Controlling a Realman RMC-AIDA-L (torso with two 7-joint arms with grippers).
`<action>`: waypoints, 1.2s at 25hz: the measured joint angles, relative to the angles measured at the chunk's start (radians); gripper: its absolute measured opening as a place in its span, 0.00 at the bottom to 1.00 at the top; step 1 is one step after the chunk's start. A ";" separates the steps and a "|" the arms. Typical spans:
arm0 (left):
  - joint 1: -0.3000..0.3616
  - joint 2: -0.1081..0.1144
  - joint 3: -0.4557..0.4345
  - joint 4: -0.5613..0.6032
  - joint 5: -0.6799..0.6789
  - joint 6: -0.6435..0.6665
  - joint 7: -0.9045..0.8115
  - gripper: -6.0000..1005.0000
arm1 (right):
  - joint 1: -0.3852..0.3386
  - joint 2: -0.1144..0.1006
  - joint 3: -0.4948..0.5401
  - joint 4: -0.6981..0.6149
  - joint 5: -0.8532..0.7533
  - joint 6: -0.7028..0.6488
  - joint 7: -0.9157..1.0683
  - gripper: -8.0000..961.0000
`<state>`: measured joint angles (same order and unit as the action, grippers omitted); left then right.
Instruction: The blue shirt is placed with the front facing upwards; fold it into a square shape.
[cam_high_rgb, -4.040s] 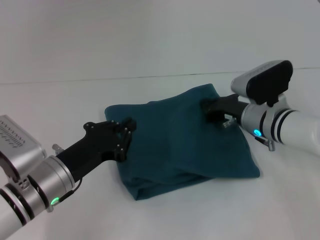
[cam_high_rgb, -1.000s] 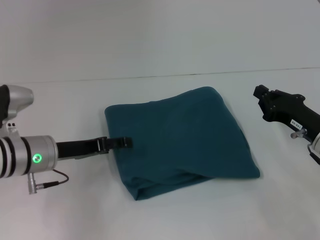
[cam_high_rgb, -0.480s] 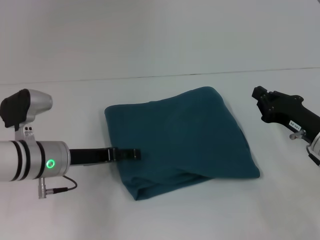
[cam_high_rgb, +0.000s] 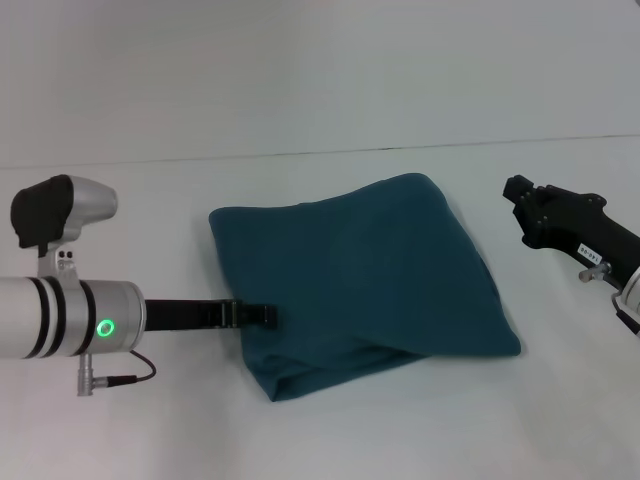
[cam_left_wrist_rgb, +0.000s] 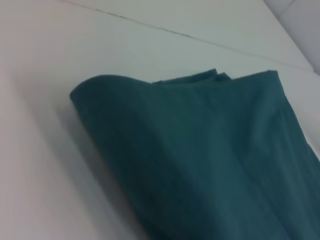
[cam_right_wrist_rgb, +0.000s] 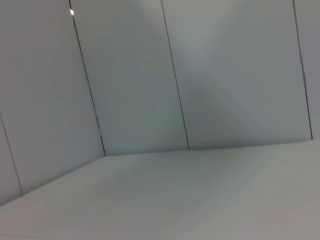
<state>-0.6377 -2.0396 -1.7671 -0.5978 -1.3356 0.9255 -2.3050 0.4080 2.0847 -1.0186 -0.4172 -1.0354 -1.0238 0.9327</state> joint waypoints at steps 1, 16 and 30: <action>-0.002 0.000 0.000 0.000 0.005 0.000 0.000 0.63 | 0.000 0.000 0.000 0.000 0.000 -0.003 0.001 0.08; -0.072 0.030 -0.040 0.009 0.111 -0.002 0.003 0.14 | -0.012 0.000 0.008 -0.009 0.000 -0.033 0.024 0.12; -0.113 0.017 -0.151 0.022 0.264 -0.024 0.046 0.13 | -0.014 0.000 0.008 -0.009 0.000 -0.044 0.025 0.15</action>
<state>-0.7503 -2.0226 -1.9181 -0.5759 -1.0719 0.9014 -2.2593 0.3939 2.0846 -1.0108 -0.4263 -1.0354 -1.0681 0.9578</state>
